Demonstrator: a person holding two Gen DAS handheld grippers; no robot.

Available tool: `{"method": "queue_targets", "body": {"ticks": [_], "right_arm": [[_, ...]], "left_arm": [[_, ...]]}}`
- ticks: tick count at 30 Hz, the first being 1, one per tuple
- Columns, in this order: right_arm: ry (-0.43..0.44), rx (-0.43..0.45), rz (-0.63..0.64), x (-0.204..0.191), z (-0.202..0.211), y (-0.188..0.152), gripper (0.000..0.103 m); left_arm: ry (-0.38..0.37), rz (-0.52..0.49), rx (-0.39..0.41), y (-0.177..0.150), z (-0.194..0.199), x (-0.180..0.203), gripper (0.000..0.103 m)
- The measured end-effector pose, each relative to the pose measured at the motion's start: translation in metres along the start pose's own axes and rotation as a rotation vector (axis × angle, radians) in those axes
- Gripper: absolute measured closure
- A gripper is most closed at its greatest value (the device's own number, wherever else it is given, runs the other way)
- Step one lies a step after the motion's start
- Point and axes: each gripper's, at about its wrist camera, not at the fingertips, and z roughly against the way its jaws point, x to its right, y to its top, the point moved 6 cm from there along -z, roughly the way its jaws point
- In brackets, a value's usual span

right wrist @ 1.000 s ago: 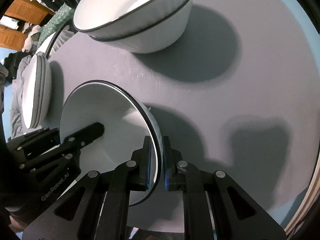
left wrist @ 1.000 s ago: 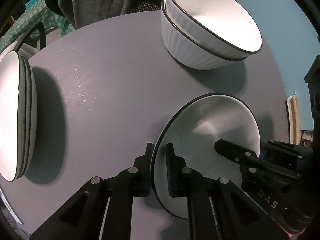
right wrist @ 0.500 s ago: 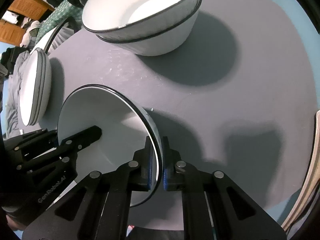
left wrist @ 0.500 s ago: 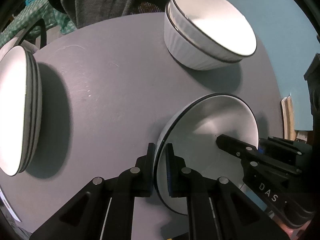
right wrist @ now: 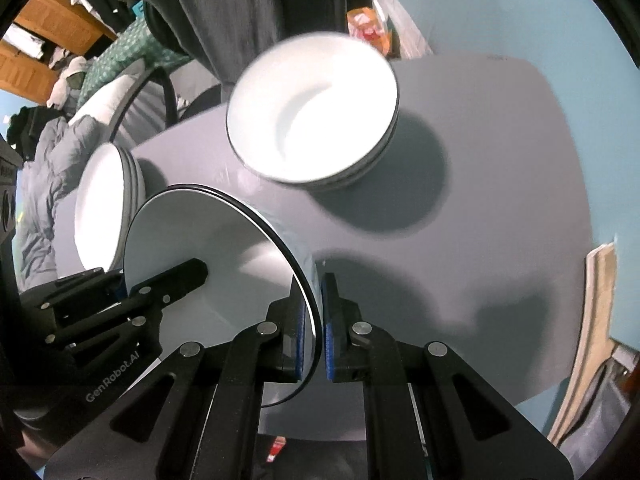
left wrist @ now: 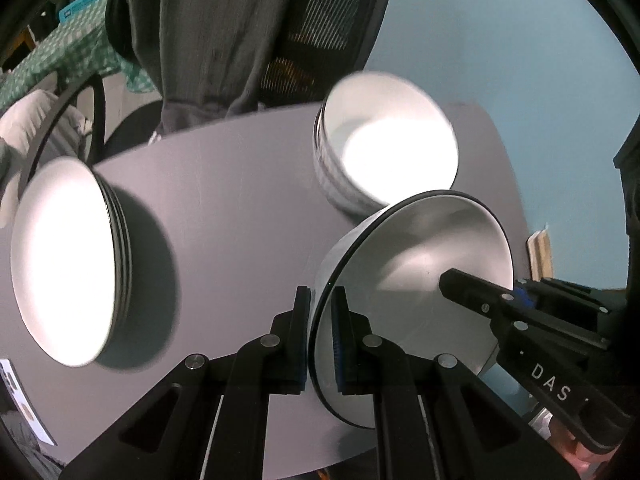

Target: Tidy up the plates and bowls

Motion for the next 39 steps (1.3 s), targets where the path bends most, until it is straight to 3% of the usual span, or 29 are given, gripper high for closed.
{"method": "queue_targets", "body": {"ticks": [8,17,33,39], "right_arm": [[-0.014,0.043,0.003,-0.001,0.018,0.030,0.095],[-0.028,0.048,-0.003,0.014,0.015,0.069,0.095],[-0.015,-0.021,-0.018,0.037,-0.007,0.090,0.094],[-0.053,-0.014,0.000,0.035,-0.005,0.094,0.093]], "left_arm": [[0.007,-0.008,0.062,0.044,0.010,0.009,0.094],[0.057,0.002,0.099,0.088,-0.006,0.016,0.094],[0.163,-0.041,0.033,0.104,-0.032,0.017,0.092],[0.145,-0.029,0.017,0.101,-0.038,0.013,0.092]]}}
